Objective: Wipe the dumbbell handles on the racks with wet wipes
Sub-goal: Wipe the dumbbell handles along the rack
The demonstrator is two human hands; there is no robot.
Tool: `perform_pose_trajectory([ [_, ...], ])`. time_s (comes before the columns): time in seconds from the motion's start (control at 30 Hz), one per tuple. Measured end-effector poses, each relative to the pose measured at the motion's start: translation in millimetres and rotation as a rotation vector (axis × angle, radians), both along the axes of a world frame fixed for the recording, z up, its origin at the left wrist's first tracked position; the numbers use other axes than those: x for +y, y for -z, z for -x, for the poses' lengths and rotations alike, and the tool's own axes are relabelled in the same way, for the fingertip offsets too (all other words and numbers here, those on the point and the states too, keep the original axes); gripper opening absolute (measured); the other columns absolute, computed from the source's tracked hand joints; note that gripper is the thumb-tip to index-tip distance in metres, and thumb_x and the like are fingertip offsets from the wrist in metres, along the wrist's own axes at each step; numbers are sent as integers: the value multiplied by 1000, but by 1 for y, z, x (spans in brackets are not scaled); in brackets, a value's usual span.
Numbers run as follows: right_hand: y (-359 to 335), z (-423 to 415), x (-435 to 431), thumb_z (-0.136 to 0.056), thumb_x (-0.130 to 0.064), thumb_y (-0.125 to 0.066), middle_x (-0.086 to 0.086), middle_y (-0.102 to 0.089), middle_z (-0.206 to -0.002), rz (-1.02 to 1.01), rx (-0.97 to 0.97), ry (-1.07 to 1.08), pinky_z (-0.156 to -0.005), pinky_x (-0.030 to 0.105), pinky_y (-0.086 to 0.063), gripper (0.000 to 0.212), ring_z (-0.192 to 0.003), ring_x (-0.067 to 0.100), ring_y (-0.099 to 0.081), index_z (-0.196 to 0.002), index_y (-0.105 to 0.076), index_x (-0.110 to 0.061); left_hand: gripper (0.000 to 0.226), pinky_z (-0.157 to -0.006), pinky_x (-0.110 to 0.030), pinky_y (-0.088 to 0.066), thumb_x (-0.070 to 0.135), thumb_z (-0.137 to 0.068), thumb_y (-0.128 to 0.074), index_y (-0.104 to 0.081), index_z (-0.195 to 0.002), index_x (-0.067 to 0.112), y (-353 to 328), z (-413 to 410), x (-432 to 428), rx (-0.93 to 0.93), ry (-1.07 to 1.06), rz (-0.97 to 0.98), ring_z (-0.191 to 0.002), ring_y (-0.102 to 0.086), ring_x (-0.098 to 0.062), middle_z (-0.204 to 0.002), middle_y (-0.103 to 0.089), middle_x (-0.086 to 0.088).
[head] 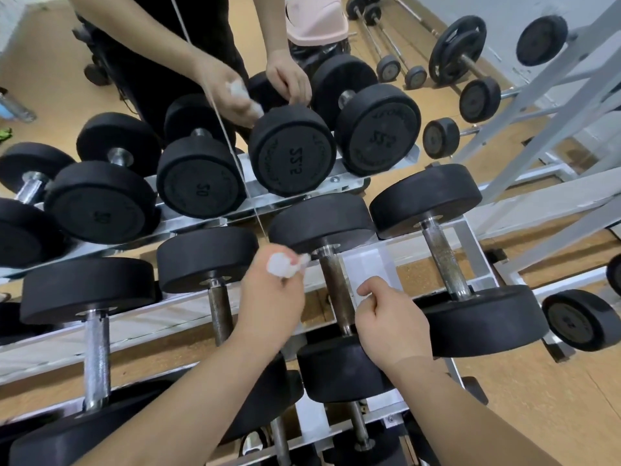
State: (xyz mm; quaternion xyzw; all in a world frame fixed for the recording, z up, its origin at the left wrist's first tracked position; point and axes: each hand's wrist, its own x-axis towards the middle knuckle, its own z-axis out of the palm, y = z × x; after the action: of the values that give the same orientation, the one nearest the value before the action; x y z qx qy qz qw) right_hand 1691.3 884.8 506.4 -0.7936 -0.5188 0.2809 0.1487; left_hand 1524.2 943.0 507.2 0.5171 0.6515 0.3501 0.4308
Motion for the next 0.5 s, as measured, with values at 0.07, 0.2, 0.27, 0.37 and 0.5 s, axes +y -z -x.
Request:
perform_pose_trajectory([
  [0.07, 1, 0, 1, -99, -25, -43, -9, -57, -92, -63, 1, 53, -71, 36, -50, 27, -85, 16, -59, -123, -52, -32, 62, -100, -21, -49, -9, -89, -61, -57, -136, 30, 1, -12, 3, 327, 464, -316, -113, -58, 5, -134, -64, 9],
  [0.2, 2, 2, -2, -97, -23, -44, -7, -53, -95, -99, 18, 94, -74, 38, -48, 25, -90, 21, -57, -121, -50, -29, 84, -128, -30, 2, -10, -83, -57, -32, -159, 15, 48, -22, 17, 710, 1024, -435, -154, -6, -7, -168, -28, -4],
  [0.27, 3, 1, -1, -97, -23, -43, -6, -54, -93, -94, 19, 77, -75, 40, -50, 20, -88, 22, -57, -115, -50, -29, 76, -124, -27, 16, 1, -90, -55, -31, -161, 17, 59, -22, 16, 750, 1117, -446, -156, 4, -9, -170, -19, -1],
  [0.37, 4, -1, 0, -97, -23, -44, -5, -53, -92, -87, 20, 62, -74, 39, -50, 20, -86, 21, -57, -115, -51, -29, 80, -126, -31, 10, 4, -87, -58, -28, -161, 16, 62, -17, 20, 818, 1136, -499, -158, 2, -15, -171, -10, -2],
  [0.5, 2, -2, 0, -98, -23, -44, -7, -54, -95, -78, 34, 54, -79, 41, -53, 22, -89, 19, -59, -117, -52, -30, 78, -127, -45, -21, 7, -76, -72, -48, -149, 4, 65, -20, 29, 952, 1010, -587, -155, -25, -30, -161, -40, -14],
])
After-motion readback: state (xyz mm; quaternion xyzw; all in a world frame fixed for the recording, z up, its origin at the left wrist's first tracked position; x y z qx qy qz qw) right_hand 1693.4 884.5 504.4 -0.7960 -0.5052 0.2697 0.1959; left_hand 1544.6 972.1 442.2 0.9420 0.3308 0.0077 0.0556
